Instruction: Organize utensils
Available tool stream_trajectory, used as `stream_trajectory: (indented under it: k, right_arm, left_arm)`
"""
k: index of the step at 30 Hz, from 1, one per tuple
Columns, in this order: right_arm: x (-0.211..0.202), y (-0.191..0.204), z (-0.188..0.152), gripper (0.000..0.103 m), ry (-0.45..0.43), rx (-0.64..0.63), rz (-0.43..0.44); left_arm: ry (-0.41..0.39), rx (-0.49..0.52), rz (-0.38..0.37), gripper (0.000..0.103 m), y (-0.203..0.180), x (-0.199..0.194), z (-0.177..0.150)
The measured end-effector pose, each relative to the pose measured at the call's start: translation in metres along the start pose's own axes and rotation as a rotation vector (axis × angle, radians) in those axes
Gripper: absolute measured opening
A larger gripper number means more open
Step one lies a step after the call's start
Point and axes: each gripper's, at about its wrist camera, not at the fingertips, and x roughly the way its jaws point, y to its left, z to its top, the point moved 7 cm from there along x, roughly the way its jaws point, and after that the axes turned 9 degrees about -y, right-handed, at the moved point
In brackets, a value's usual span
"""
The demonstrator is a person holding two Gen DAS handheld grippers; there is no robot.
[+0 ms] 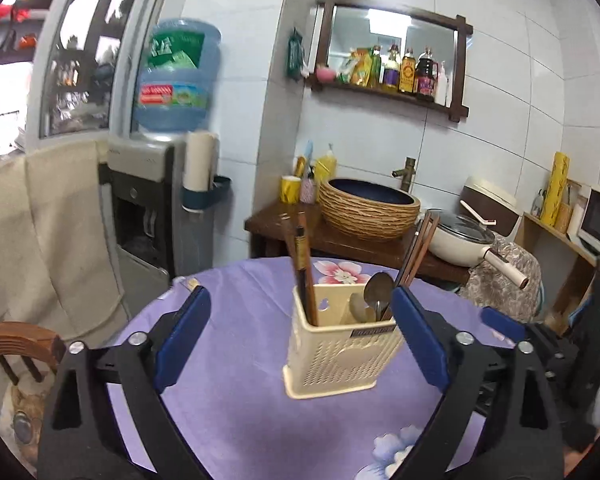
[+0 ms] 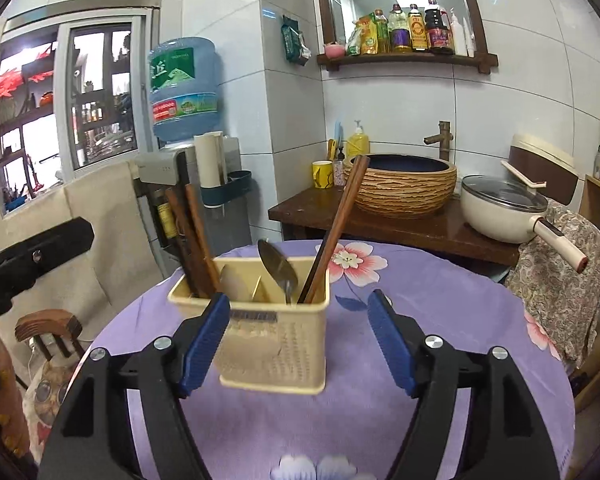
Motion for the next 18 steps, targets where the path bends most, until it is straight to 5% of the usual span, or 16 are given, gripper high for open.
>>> stream_trajectory:
  k: [8, 14, 18]
  right_arm:
    - [-0.103, 0.025, -0.049, 0.097, -0.081, -0.075, 0.013]
    - [-0.159, 0.041, -0.111, 0.097, -0.021, -0.021, 0.033]
    - [-0.202, 0.052, -0.128, 0.097, -0.042, -0.028, 0.014]
  left_arm:
    - [0.018, 0.061, 0.021, 0.097, 0.005, -0.091, -0.074]
    - [0.063, -0.043, 0.011, 0.097, 0.006, -0.165, -0.134]
    - [0.082, 0.004, 0.013, 0.097, -0.004, -0.208, -0.158]
